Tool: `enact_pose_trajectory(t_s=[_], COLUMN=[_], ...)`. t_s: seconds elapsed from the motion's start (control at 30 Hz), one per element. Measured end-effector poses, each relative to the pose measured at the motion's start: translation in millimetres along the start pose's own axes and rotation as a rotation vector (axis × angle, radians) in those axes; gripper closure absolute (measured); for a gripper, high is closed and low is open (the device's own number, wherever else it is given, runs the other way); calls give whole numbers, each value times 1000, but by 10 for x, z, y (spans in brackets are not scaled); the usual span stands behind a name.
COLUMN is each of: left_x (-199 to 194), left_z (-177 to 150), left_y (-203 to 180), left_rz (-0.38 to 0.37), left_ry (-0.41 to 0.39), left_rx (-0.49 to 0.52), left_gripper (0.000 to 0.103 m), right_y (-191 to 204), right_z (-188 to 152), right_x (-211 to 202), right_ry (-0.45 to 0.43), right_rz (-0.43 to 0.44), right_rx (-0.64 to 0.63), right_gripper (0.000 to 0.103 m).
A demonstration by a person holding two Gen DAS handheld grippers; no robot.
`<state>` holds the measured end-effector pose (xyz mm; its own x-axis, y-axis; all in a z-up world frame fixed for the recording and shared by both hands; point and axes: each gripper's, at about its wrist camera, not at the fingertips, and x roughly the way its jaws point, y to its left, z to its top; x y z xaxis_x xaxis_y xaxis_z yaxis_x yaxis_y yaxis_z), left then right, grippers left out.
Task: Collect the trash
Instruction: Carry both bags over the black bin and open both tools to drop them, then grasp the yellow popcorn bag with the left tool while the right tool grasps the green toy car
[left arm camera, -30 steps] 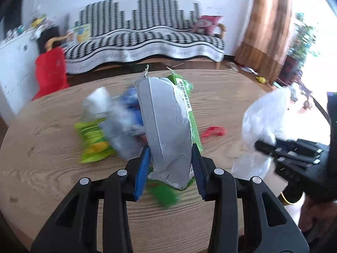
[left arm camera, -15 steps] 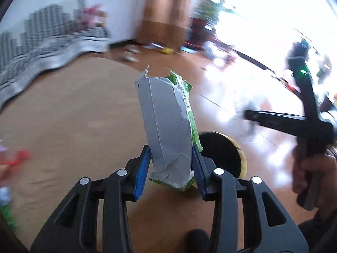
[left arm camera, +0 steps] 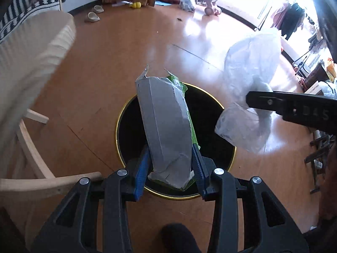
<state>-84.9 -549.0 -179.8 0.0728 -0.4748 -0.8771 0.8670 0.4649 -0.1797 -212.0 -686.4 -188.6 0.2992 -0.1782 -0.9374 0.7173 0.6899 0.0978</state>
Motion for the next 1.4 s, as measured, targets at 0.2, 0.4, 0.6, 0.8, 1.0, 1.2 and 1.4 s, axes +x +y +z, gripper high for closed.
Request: enact_pose_trajectory(t_s=[0.2,0.4,0.6,0.8,1.0,1.2,1.4], left_x=[19,-34,-412,-969,-1696,-2360,-3092], left_z=[-4,8,-32,-174,-396,-638,-1228], left_y=[-139,-181,-88,48,404,1069,1968], left_rz=[-8,13,3,-6,38,154,302], left_ry=[8,-8,-36,-97,-188,-265,-337], left_rx=[17,14,4,25,-10,-150,-335], left_gripper=[61,29,25,19,16,13,12], right_y=[-28,8,121,306,725,1837,3340], right_z=[76,87,90,131,170,128,-223], right_x=[76,126,269,289,85,-541,-989], right_ry=[14,28,73,90,35,-112,-158], right_rz=[2,18,28,45,9,128,358], right_rx=[23,45,42,45,-8,-168,-393], right_gripper=[79,79,79,35,25,25,25])
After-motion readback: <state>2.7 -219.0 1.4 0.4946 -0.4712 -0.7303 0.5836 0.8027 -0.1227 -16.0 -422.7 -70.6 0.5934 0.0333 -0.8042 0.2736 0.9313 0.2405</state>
